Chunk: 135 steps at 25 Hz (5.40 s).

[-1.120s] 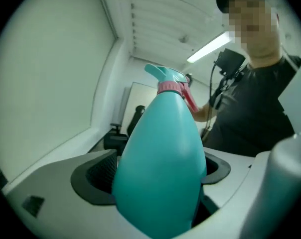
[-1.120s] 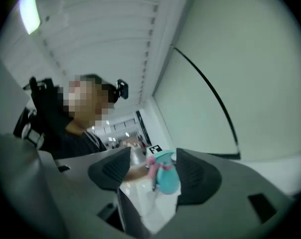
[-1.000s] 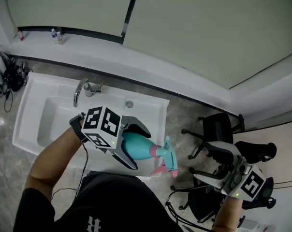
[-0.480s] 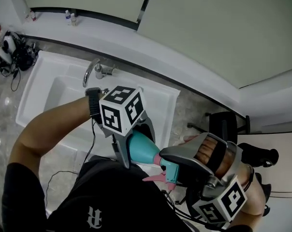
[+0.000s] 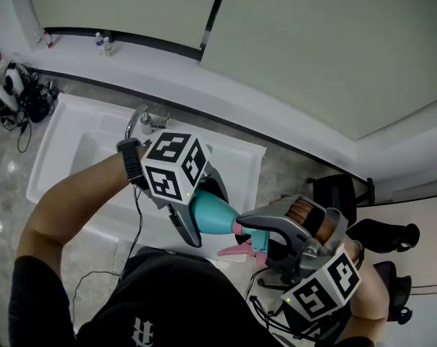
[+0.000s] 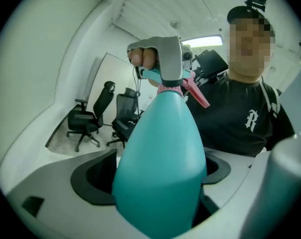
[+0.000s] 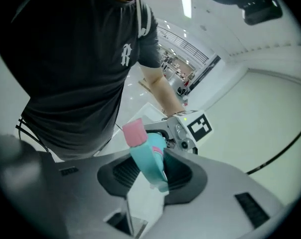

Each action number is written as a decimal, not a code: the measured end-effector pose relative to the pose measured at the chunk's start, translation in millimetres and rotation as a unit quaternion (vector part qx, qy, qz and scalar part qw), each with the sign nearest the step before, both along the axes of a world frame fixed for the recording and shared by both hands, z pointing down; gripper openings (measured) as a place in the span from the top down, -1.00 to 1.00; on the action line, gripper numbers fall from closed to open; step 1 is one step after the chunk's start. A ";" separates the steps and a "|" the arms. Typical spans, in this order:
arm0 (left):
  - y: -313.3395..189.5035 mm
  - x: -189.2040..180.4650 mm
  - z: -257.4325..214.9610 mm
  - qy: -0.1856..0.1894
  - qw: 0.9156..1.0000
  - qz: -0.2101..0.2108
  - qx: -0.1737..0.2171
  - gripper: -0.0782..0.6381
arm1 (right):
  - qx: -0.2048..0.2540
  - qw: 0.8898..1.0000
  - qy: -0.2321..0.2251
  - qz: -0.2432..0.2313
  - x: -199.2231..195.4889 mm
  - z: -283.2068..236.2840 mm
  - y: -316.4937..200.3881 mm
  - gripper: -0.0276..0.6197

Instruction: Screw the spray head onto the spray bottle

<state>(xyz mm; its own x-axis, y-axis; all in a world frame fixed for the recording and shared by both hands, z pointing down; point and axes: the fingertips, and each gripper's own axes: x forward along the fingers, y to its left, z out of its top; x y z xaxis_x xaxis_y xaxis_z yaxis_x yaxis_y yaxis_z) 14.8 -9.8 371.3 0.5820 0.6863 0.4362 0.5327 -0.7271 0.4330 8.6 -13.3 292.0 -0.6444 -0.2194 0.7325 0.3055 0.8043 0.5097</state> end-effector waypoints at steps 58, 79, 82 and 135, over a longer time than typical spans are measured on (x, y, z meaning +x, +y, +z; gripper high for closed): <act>-161.1 -23.7 -12.6 -0.071 0.617 -0.202 0.757 -0.34 | -0.615 0.574 -0.360 0.404 17.5 27.2 -99.6 0.52; -157.8 -35.1 -6.7 -0.099 0.639 -0.236 0.726 -0.34 | -0.593 0.594 -0.388 0.381 17.1 24.9 -94.6 0.51; -154.4 -31.6 -4.0 -0.104 0.640 -0.228 0.726 -0.34 | -0.579 0.605 -0.384 0.388 17.5 27.2 -95.5 0.51; 384.8 -90.4 26.1 -0.162 0.727 -0.434 0.506 -0.34 | -0.419 0.585 -0.576 0.388 37.3 31.2 407.7 0.91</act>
